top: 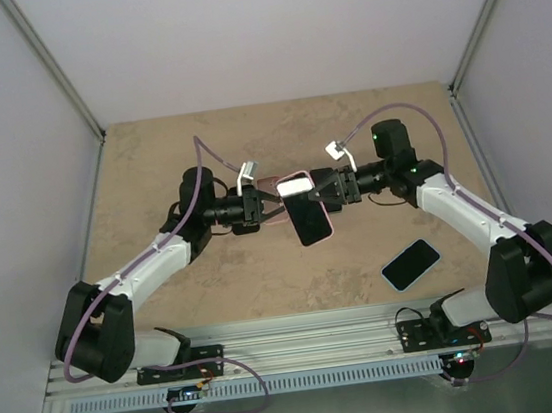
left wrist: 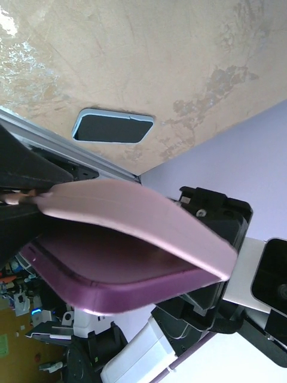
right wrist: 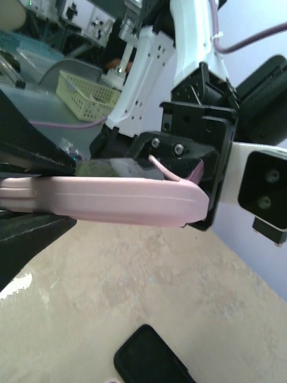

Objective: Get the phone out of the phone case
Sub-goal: Remove the phone case from the phone.

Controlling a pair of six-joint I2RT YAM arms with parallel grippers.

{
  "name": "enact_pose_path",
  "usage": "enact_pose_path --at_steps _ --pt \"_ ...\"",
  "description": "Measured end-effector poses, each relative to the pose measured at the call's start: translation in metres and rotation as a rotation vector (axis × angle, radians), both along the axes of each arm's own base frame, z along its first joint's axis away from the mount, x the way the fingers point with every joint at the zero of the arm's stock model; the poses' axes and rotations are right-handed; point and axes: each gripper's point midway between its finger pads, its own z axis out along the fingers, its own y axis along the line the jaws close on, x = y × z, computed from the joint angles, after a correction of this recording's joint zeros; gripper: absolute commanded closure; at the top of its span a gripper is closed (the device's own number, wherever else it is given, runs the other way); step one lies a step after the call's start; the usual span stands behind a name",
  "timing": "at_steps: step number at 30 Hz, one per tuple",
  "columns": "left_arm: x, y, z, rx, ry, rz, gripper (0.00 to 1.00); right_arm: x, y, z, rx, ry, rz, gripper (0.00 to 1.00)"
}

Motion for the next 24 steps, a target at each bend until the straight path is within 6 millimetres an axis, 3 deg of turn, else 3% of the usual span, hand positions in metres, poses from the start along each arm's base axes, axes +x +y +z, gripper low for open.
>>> enact_pose_path --at_steps 2,5,8,9,18,24 --pt "0.001 -0.001 0.002 0.005 -0.018 -0.012 1.00 -0.005 0.000 0.004 0.020 0.005 0.016 0.99" --pt "0.001 -0.003 0.009 0.006 -0.061 -0.037 0.97 -0.008 -0.002 0.013 0.047 0.007 0.027 1.00" --pt "0.002 -0.004 0.017 0.007 -0.093 -0.051 0.64 -0.008 -0.003 0.020 0.067 -0.002 0.027 0.99" --pt "0.004 -0.005 0.017 0.010 -0.100 -0.048 0.57 -0.009 -0.003 0.023 0.077 -0.001 0.035 0.99" --pt "0.021 0.015 0.032 -0.011 -0.147 -0.009 0.26 -0.003 -0.010 0.045 0.132 -0.006 0.000 0.99" --pt "0.024 0.035 0.071 -0.070 -0.281 0.046 0.22 0.013 -0.025 0.055 0.158 0.004 -0.069 0.99"
